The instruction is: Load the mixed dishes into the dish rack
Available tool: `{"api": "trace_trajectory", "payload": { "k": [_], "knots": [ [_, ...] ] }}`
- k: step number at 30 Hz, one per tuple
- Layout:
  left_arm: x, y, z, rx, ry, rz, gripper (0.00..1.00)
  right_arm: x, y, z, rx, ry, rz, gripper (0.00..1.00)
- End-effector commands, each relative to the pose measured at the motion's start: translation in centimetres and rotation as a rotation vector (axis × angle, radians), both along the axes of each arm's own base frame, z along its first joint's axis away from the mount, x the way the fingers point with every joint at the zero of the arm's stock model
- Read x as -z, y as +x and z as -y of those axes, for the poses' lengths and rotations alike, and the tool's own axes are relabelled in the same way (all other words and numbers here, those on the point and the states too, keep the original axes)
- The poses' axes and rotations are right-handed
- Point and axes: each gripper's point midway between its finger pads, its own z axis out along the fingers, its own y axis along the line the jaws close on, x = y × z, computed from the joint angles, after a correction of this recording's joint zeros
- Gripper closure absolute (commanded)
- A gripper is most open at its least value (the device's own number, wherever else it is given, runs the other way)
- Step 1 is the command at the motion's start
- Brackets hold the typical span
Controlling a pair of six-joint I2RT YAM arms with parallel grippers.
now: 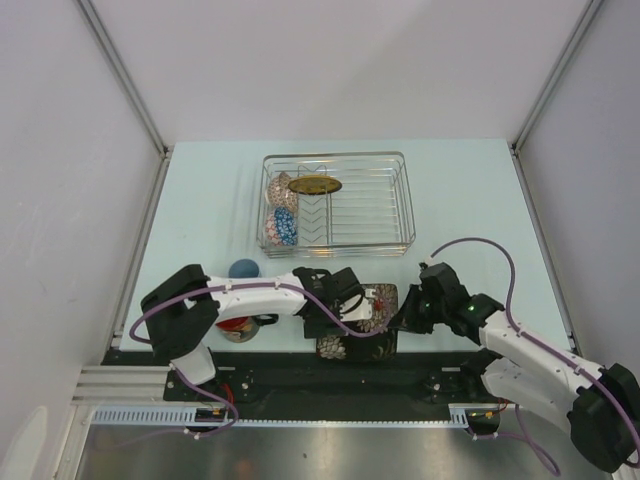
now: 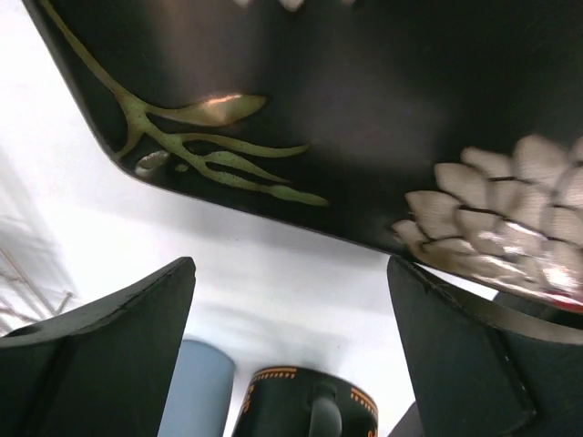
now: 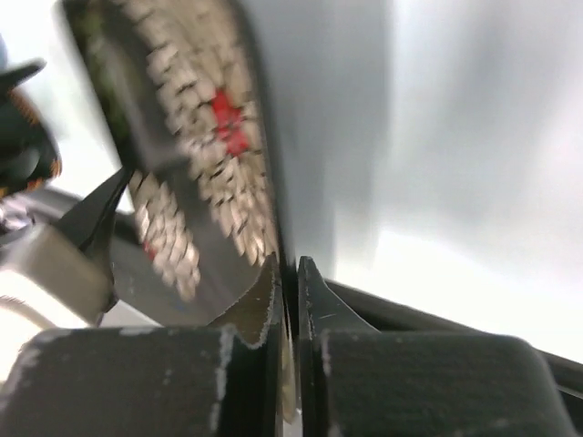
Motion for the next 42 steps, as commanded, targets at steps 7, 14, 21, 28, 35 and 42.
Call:
{"api": "trace_trajectory", "payload": {
  "k": [7,14,21,28,35,42],
  "knots": [
    [-12.4,1.3,8.7,-0.012,-0.450,0.126,0.07,-7.2,2.4,-2.4,-0.027,0.083,0.195,1.00],
    [-20.5,4.4,3.1,-0.153,-0.554,0.211,0.05,-11.3,3.5,-1.9,-0.095,0.014,0.315,1.00],
    [-26.2,8.4,-4.2,-0.263,-0.611,0.408,0.05,-17.1,4.7,-2.1,-0.193,-0.037,0.454,1.00],
    [-29.6,10.3,-10.9,-0.450,-0.696,0.510,0.04,-28.3,7.8,-2.8,-0.357,-0.284,0.821,1.00],
    [-27.5,10.5,-14.4,-0.564,-0.695,0.492,0.04,-35.2,14.9,-5.0,-0.480,-0.823,1.189,1.00],
    [-26.6,10.6,-16.3,-0.627,-0.686,0.471,0.04,-39.6,21.6,-6.6,-0.530,-1.330,1.449,1.00]
  ]
}}
